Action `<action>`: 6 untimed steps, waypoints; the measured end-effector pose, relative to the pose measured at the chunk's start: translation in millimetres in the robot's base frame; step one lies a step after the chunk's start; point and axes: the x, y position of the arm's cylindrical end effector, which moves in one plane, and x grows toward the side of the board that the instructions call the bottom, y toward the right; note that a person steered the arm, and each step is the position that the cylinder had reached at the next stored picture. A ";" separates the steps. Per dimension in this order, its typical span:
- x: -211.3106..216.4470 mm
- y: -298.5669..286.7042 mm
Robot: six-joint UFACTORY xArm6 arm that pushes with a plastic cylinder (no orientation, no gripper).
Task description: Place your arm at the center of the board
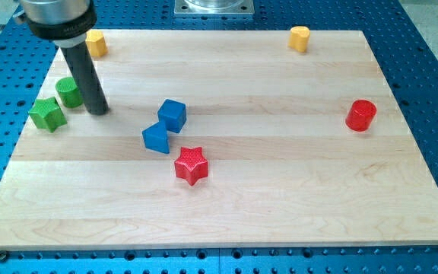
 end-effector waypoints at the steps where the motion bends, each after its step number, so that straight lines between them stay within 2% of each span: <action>1: -6.1 -8.7; 5: -6.7 -27.3; 6: -21.4 35.7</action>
